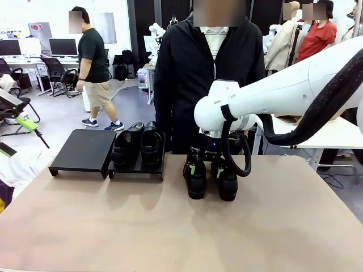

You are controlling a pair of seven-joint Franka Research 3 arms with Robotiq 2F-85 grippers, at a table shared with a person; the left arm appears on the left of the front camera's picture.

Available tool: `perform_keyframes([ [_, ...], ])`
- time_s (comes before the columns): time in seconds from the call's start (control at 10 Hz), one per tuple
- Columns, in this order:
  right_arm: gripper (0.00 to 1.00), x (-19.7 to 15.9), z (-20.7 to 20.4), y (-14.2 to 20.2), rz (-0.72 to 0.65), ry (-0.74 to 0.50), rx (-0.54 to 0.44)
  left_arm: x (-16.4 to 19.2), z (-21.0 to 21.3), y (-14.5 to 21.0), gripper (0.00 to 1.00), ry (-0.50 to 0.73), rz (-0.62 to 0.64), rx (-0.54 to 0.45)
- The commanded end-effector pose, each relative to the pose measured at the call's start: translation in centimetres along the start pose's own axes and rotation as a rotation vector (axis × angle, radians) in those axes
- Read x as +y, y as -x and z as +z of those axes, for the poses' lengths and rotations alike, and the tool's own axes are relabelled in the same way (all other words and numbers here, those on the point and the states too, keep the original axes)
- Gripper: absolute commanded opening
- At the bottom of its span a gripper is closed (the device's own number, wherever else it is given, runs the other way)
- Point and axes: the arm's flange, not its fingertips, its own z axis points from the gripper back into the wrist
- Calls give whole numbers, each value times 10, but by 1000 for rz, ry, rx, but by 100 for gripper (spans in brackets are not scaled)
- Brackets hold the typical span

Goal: Organize the shoes by placing them on the stand.
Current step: Pick up one Shoe and place it in the middle of the table.

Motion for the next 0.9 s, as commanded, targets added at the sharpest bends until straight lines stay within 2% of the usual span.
perform_keyframes([
  [0.0, 100, -1, 6, -5, 10, -48, -7, 0, 2, 2, 100, -1, 6, 7],
  [0.2, 100, 0, 7, -8, 10, -54, -17, 0, 2, 2, 100, -1, 6, 7],
  [0.3, 80, 0, 7, -9, 10, -52, -34, 0, 2, 2, 100, -1, 6, 7],
  [0.4, 22, -1, 6, -10, 2, -39, -43, 0, 2, 2, 100, -1, 6, 7],
  [0.5, 0, -1, 6, -10, 2, -46, -58, 0, 2, 2, 100, -1, 6, 7],
  [0.6, 0, -2, 6, -11, -7, -47, -90, 0, 2, 2, 100, -1, 6, 7],
  [0.8, 0, -4, 3, -12, -21, -46, -86, 0, 2, 2, 100, -1, 6, 7],
])
